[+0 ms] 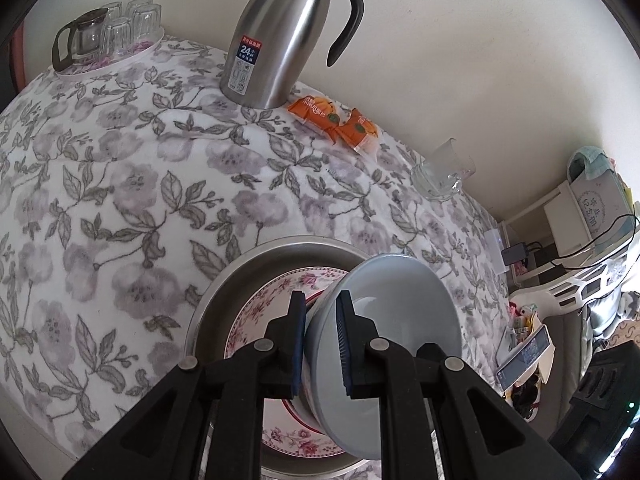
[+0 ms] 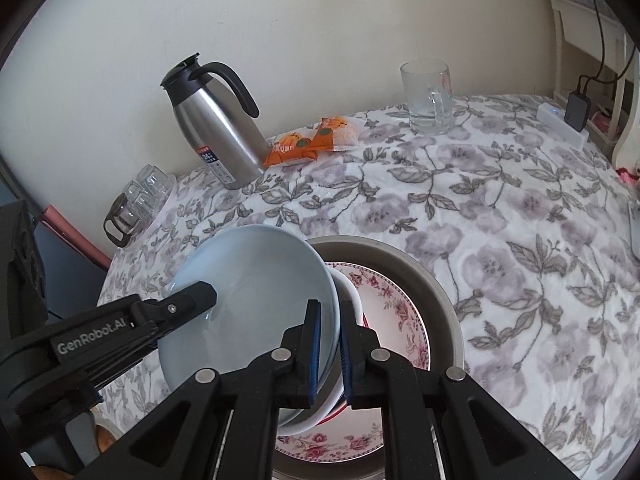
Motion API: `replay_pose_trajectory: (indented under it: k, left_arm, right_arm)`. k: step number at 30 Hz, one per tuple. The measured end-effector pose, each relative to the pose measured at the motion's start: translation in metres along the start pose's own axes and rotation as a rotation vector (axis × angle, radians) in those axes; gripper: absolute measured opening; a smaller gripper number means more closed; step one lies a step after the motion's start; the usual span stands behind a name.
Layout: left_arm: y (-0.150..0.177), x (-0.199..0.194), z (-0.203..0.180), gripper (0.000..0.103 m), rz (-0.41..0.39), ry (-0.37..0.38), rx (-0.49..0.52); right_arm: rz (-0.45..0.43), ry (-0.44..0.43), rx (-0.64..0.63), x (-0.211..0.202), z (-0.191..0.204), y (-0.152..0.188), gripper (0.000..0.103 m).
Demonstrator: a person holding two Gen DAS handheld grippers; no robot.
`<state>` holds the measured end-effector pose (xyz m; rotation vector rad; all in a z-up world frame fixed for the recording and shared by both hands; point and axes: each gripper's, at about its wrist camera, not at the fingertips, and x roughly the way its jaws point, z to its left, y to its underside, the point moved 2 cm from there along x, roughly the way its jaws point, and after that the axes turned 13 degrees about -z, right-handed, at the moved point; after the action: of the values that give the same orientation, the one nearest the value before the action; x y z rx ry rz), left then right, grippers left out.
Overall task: Organize plates and bowls
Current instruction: 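Lower the white round bowl into the MAX bowl with both grippers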
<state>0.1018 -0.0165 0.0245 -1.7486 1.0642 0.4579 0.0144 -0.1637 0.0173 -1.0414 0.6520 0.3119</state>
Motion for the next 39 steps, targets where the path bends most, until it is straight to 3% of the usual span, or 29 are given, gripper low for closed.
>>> replay_pose_trajectory:
  k: [12, 39]
  left_arm:
    - [-0.004, -0.010, -0.004, 0.016, -0.041, -0.014, 0.026]
    - [-0.003, -0.008, -0.004, 0.016, -0.029, -0.013, 0.020]
  right_arm:
    - [-0.026, 0.029, -0.021, -0.005, 0.000, -0.004, 0.013]
    - [-0.024, -0.009, 0.029, -0.005, -0.011, -0.006, 0.009]
